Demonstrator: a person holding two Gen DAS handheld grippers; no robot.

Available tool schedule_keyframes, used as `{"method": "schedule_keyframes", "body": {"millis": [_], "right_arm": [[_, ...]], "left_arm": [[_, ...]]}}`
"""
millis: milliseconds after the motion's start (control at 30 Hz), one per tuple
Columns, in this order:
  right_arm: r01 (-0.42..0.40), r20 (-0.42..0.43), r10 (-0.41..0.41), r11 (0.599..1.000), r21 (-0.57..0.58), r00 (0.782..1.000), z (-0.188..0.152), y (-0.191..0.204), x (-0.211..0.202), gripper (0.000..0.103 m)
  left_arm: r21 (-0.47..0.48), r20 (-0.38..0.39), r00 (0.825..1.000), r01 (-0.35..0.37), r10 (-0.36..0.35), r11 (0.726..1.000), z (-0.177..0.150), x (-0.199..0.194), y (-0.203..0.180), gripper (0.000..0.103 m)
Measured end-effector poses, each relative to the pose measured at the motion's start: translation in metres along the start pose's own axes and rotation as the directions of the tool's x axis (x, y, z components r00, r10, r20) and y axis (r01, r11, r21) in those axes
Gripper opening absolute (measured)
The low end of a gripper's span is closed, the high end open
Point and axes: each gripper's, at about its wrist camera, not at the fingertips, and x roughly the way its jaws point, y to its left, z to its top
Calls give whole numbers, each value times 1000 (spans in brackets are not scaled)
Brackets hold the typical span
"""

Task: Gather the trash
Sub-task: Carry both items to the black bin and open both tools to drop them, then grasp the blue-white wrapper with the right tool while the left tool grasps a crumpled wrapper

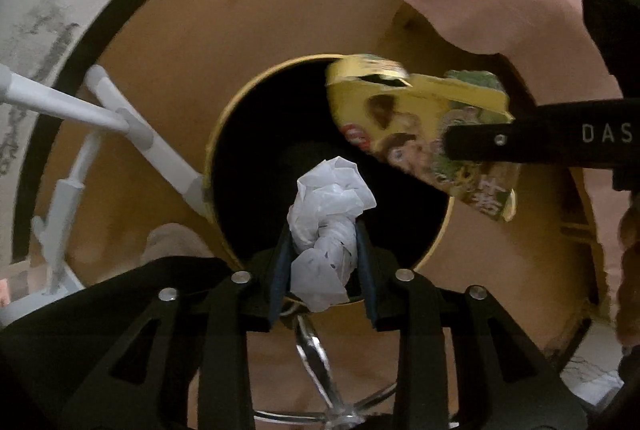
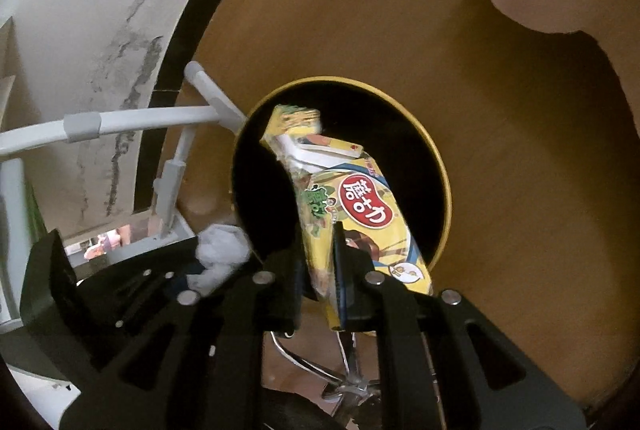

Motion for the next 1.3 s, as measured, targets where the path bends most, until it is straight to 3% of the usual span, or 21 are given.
{"method": "schedule_keyframes", "body": {"millis": [33,67,100,267,367,467,500,567,600,667,700,733,767,833,867,900,967,1000,1100,1200,1300], "right_arm": [[12,-5,-12,1000,-7,1000,0,5,1,42],[29,0,-29,999,-12,1000,-1,6,-2,61],[42,24,-42,999,-14,999,-1,8,-7,84],[31,156,-34,999,22,987,-7,13,-58,85],[139,361,-142,990,34,922,-20,20,-135,85],[228,632,-236,969,95,738,-53,39,-236,91],[247,710,-253,962,114,658,-69,50,-264,97],[283,852,-251,951,127,460,-109,84,-315,97],[295,890,-221,950,104,399,-124,103,-330,97],[292,922,-135,956,25,364,-141,140,-343,97],[289,926,-76,957,-37,369,-145,162,-343,97],[292,923,-33,952,-87,383,-147,182,-340,97],[302,915,20,941,-154,404,-148,208,-334,97],[326,883,119,900,-289,455,-150,253,-318,97],[333,848,172,867,-372,501,-150,282,-304,97],[331,808,214,832,-445,550,-152,311,-289,97],[317,742,269,777,-544,614,-150,349,-264,97],[308,707,297,744,-592,641,-152,369,-251,97],[322,613,334,621,-714,716,-164,435,-208,97],[401,581,318,481,-780,749,-177,485,-171,90],[431,552,289,390,-814,782,-180,522,-142,78]], "left_arm": [[-2,5,1000,11,-11,1000,2,5,4,64],[-4,22,1000,14,-14,1000,2,4,3,93],[0,58,998,21,-21,1000,0,1,2,96],[104,122,988,88,-100,991,-11,-21,-23,96],[255,261,945,129,-197,958,-31,-83,-59,96],[430,433,852,92,-295,898,-62,-181,-98,96],[462,499,806,64,-319,885,-77,-224,-106,96],[487,585,726,42,-361,873,-102,-289,-105,96],[465,666,658,-1,-350,885,-120,-334,-94,96],[385,761,586,-62,-279,921,-139,-372,-68,96],[257,834,528,-120,-158,959,-152,-399,-35,96],[179,861,501,-144,-85,973,-160,-409,-15,96],[23,884,464,-173,61,985,-173,-424,25,96],[-196,858,442,-191,263,962,-192,-435,85,96],[-305,820,444,-195,361,932,-202,-438,117,96],[-433,751,469,-183,465,883,-218,-439,161,96],[-599,635,528,-125,564,791,-247,-437,228,96],[-693,542,576,-106,612,714,-268,-432,271,96],[-776,438,646,-80,626,625,-295,-419,325,96],[-769,421,673,-90,608,633,-293,-404,352,96],[-745,433,705,-70,561,663,-281,-395,362,96]]}}
